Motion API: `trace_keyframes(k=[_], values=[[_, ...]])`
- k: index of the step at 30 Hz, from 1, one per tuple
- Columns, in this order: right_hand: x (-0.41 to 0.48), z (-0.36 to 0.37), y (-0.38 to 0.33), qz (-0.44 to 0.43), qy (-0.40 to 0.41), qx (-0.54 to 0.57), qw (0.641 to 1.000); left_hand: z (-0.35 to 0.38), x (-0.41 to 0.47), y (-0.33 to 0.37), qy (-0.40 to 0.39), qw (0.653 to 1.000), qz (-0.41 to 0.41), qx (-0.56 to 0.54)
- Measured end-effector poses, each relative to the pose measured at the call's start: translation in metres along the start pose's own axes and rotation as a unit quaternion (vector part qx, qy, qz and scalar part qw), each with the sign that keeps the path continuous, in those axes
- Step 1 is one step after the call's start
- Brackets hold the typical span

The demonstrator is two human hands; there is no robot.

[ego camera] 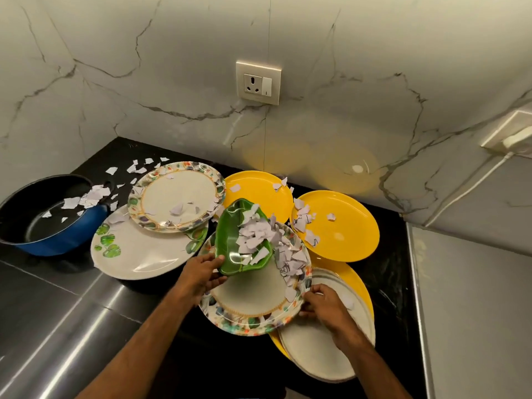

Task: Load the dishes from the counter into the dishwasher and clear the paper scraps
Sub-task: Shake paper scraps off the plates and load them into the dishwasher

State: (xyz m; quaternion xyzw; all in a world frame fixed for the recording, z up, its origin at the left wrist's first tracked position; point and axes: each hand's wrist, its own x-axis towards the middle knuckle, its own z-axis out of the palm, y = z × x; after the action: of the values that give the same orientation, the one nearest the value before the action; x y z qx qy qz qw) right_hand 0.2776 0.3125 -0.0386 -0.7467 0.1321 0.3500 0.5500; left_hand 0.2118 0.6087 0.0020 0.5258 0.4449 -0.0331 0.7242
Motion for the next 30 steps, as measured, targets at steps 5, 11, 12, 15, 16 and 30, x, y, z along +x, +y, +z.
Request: trace_keyframes(k=[5,11,12,15,16,30], values=[[0.002,-0.002,0.006,-0.058,-0.005,-0.020,0.998,0.013,0.017,0.029,0.028,0.998,0.038,-0.045],[0.019,-0.027,0.018,-0.141,-0.008,-0.098,0.985,0.030,0.048,0.051,0.025,0.998,0.050,-0.040],[0.017,-0.030,0.016,-0.149,-0.003,-0.097,0.984,0.033,0.052,0.055,0.025,0.998,0.057,-0.032],[0.009,-0.037,0.015,-0.151,-0.005,-0.078,0.985,0.040,0.065,0.067,0.024,0.997,0.068,-0.020],[0.008,-0.040,0.017,-0.144,-0.010,-0.065,0.987,0.042,0.069,0.070,0.026,0.997,0.067,-0.012],[-0.019,-0.075,-0.005,-0.144,-0.033,-0.026,0.989,0.049,0.088,0.066,0.051,0.997,0.039,0.050]])
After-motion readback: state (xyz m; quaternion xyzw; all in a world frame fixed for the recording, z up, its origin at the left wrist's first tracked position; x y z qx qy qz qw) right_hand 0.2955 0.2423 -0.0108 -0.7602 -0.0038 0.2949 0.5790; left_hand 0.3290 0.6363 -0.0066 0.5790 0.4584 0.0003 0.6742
